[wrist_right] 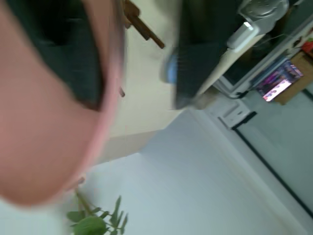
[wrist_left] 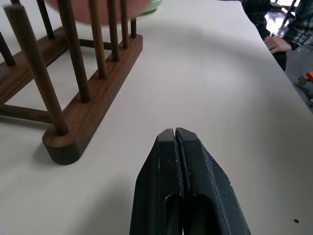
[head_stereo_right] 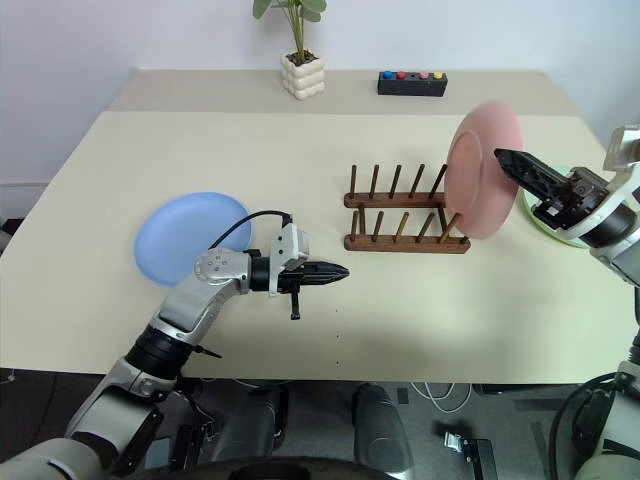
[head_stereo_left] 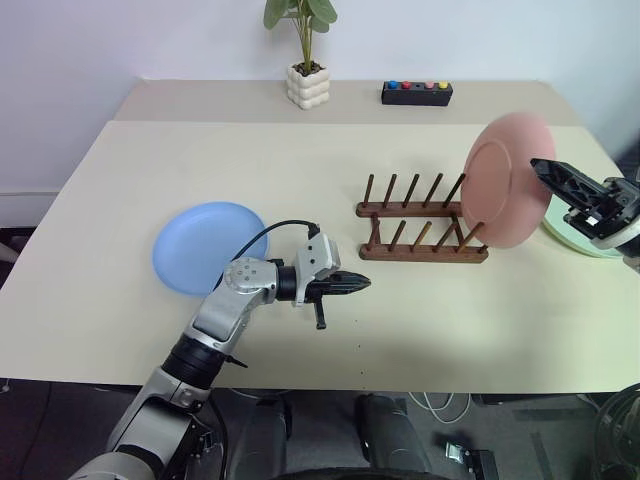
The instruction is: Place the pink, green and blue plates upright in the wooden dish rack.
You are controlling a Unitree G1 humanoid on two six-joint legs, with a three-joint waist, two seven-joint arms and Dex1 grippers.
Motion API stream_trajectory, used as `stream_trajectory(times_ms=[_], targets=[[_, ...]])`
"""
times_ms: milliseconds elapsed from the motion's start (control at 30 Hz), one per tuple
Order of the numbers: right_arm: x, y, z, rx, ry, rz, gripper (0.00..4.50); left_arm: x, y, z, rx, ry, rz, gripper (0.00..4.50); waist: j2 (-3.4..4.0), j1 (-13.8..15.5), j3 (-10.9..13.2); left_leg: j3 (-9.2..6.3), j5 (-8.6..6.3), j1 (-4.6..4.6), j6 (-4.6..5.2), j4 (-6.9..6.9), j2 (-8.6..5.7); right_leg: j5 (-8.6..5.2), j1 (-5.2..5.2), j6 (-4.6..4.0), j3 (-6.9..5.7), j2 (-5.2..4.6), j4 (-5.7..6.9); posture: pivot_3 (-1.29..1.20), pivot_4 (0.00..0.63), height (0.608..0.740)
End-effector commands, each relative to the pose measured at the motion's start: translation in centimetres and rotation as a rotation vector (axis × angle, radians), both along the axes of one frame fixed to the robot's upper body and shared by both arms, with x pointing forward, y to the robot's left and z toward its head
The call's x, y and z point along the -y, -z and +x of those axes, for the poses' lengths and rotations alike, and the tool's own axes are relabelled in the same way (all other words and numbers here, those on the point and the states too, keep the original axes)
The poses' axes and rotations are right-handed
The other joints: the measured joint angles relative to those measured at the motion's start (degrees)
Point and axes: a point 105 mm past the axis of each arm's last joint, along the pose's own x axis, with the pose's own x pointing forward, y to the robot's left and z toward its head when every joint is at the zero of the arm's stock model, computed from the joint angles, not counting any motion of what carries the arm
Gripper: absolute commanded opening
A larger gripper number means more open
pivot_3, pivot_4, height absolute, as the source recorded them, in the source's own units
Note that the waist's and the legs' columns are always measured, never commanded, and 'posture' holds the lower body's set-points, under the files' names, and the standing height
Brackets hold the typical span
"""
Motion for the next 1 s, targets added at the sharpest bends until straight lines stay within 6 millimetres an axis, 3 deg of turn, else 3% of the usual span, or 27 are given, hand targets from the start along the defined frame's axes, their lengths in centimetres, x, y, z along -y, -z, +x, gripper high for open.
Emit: stream_trajectory(times_ms=[33,100,267,367,467,600,733,800,933,1000], targets=[[1.0,-1.6,0.1,0.082,0.068,-0.007,3.26,0.0,-1.2,-0.1,0.043,0.004,-0.03,0.0,0.0,-0.02,0.0,0.0,0.0,0.0,0.0,0.0,0.0,0.0,0.0,0.0,0.0,0.0,0.0,0.0,0.15,0.73],[1.1,-1.8,0.2,0.092,0.077,-0.004,3.26,0.0,-1.2,-0.1,0.044,0.004,-0.03,0.0,0.0,-0.03,0.0,0.0,0.0,0.0,0.0,0.0,0.0,0.0,-0.01,0.0,0.0,0.0,0.0,0.0,0.15,0.73],[2.9,-4.3,0.4,0.234,0.229,-0.016,3.26,0.0,-1.2,-0.1,0.044,0.001,-0.03,0.0,0.01,-0.06,0.0,0.0,0.0,0.0,0.0,-0.01,0.0,0.01,-0.01,0.02,0.0,0.0,0.0,0.0,0.15,0.73],[4.5,-6.0,-0.1,0.313,0.334,0.0,3.26,-0.1,-1.2,-0.1,0.047,-0.001,-0.031,0.0,0.01,0.03,0.0,0.01,0.0,-0.01,0.0,-0.02,0.0,0.01,-0.02,0.02,0.0,0.0,0.0,0.0,0.15,0.73],[7.0,-6.4,-0.8,0.349,0.509,-0.074,3.26,-0.2,-1.3,-0.2,0.047,-0.006,-0.034,0.0,0.01,0.12,0.0,0.01,0.0,-0.02,0.0,-0.01,0.0,0.01,-0.02,0.02,0.0,0.0,-0.01,0.0,0.15,0.73],[9.3,-4.2,-1.2,0.287,0.676,-0.312,3.26,-0.3,-1.2,-0.3,0.043,-0.011,-0.034,0.0,0.02,0.07,0.0,0.02,0.0,-0.02,0.0,-0.03,0.0,0.0,-0.02,0.03,0.01,-0.01,-0.02,0.0,0.15,0.73],[10.9,-0.3,-1.4,0.139,0.702,-0.548,3.26,-0.2,-1.1,-0.3,0.038,-0.002,-0.032,0.0,0.07,-0.19,-0.03,0.05,0.0,0.01,0.0,-0.02,0.0,-0.01,-0.02,0.0,0.05,0.0,-0.01,0.0,0.15,0.73],[11.1,0.4,-1.2,0.122,0.701,-0.603,3.26,0.0,-1.2,-0.3,0.041,0.003,-0.032,0.0,0.09,-0.45,-0.04,0.1,0.0,0.04,0.0,-0.02,0.0,-0.08,-0.02,-0.15,0.1,0.0,-0.01,0.0,0.15,0.73],[11.8,3.1,-0.6,0.026,0.683,-0.753,4.48,0.2,-1.4,-0.2,0.047,0.008,-0.035,0.0,0.1,-0.68,-0.05,0.18,0.0,0.08,0.0,-0.02,0.0,-0.1,-0.02,-0.17,0.17,0.0,0.0,0.0,0.15,0.73],[12.0,5.4,-0.1,-0.038,0.654,-0.875,4.48,0.2,-1.4,-0.2,0.049,0.011,-0.035,0.0,0.1,-0.68,-0.05,0.18,0.0,0.07,0.0,-0.02,0.0,-0.09,-0.02,-0.15,0.17,0.0,-0.01,0.0,0.15,0.73]])
